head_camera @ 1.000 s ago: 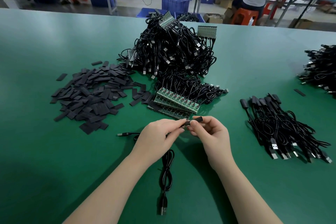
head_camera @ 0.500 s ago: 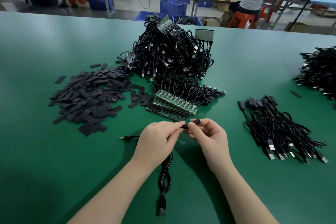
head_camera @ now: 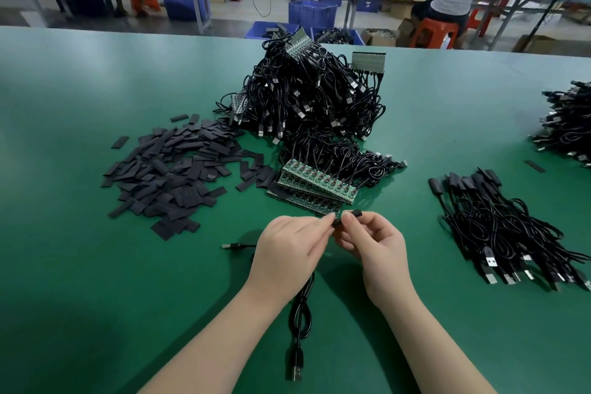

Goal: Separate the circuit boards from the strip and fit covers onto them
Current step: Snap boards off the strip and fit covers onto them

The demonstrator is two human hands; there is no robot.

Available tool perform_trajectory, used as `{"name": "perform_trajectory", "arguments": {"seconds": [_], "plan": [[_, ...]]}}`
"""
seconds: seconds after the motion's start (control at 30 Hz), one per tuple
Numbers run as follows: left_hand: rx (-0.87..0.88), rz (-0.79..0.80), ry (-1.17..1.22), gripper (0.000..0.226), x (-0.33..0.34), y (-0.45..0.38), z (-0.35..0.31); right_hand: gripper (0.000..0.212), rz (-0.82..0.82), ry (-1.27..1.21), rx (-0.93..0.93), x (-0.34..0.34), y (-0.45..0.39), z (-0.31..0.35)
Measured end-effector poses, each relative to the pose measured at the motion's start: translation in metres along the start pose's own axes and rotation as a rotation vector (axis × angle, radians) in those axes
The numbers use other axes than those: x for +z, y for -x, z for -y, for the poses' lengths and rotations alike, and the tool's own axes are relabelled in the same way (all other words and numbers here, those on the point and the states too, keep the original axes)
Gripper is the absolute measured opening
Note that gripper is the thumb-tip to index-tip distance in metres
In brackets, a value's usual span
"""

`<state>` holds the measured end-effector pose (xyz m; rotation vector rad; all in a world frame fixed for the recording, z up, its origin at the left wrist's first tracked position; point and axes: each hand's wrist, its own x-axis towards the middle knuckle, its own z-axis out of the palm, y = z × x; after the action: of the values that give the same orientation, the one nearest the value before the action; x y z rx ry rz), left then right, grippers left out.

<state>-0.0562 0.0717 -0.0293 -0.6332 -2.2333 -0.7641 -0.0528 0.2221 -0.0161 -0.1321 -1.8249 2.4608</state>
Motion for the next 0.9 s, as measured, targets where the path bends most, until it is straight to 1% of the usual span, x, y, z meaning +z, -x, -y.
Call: {"name": "perform_trajectory", "arguments": {"seconds": [0.1, 0.2, 0.3, 0.37, 0.5, 0.8, 0.9], "plan": [[0.025, -0.026, -0.024, 0.024, 0.000, 0.001, 0.002, 0.017, 0.034, -0.004, 0.006, 0.001, 0.000, 0.000], [0.025, -0.019, -0.019, 0.024, -0.001, 0.002, 0.004, 0.017, 0.067, -0.001, 0.021, 0.003, 0.000, 0.001], [-0.135, -0.046, 0.059, 0.029, -0.001, 0.000, 0.001, 0.016, 0.058, -0.037, 0.027, 0.003, -0.001, 0.001], [-0.181, -0.065, 0.088, 0.027, 0.000, -0.002, 0.000, 0.017, 0.050, -0.047, 0.027, 0.003, -0.001, 0.000], [-0.119, -0.070, 0.093, 0.022, 0.000, -0.002, 0.004, 0.015, 0.049, -0.043, 0.018, 0.005, -0.001, -0.001], [-0.146, -0.092, 0.101, 0.018, -0.002, 0.000, 0.009, 0.016, 0.074, 0.022, 0.000, 0.011, -0.003, -0.003], [-0.149, -0.076, 0.123, 0.024, -0.001, 0.000, 0.008, 0.014, 0.056, 0.008, 0.007, 0.010, -0.003, -0.003]]}}
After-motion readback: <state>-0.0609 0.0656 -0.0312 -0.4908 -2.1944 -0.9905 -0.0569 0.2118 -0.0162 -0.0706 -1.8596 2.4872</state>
